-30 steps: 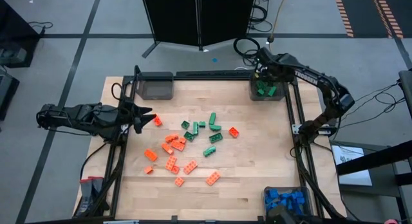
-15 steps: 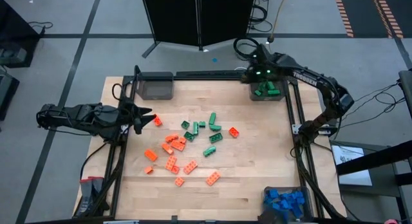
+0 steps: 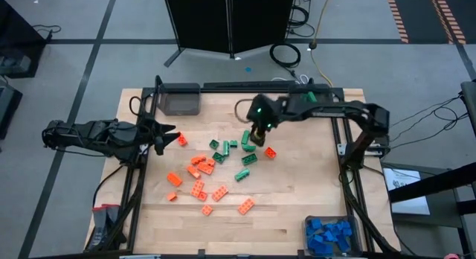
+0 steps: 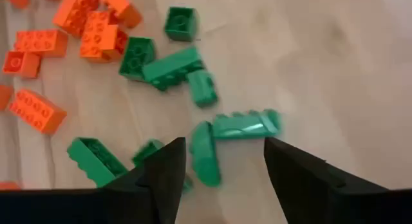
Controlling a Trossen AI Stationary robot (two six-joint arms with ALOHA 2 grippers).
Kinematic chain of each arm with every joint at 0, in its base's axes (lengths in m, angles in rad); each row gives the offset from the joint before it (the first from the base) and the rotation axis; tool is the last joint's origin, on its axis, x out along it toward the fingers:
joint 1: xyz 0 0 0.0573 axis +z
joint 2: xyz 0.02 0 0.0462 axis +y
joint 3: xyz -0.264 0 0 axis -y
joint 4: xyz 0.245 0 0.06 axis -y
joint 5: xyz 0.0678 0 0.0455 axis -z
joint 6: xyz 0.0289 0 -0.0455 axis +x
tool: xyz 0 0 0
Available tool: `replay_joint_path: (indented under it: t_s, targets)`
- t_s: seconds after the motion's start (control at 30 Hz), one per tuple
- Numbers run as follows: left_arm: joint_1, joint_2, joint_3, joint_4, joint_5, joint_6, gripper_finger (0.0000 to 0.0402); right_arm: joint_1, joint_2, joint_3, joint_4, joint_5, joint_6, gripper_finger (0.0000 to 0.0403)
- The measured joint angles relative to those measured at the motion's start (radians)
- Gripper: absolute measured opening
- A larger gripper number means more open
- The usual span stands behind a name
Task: Sort blocks
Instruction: Put the green game piece into the top right black bin
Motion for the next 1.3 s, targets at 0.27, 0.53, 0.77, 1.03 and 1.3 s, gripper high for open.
replay_joint_path:
  t_s: [0.27,0.53,0.77,1.03,1.3]
  targets:
    - [0.0,0.0,0.0,0.0,0.029,-0.002,0.0244,0.054,0.139,0.0,0.044,-0.007,0.025,0.0243]
    - [0.0,0.0,0.0,-0.006,0.034,-0.002,0.0244,0.06,0.218,0.001,0.03,-0.003,0.006,0.0247]
    - [0.0,0.0,0.0,-0.008,0.027,0.002,0.0244,0.061,0.288,0.001,0.03,0.064,0.034,0.0224]
    - [0.0,0.0,0.0,-0.028,0.023,0.0,0.0244,0.061,0.292,0.018,0.015,0.127,0.033,0.0071]
    - [0.0,0.0,0.0,-0.036,0.023,-0.029,0.0244,0.067,0.271,0.188,-0.264,0.126,-0.006,0.0071]
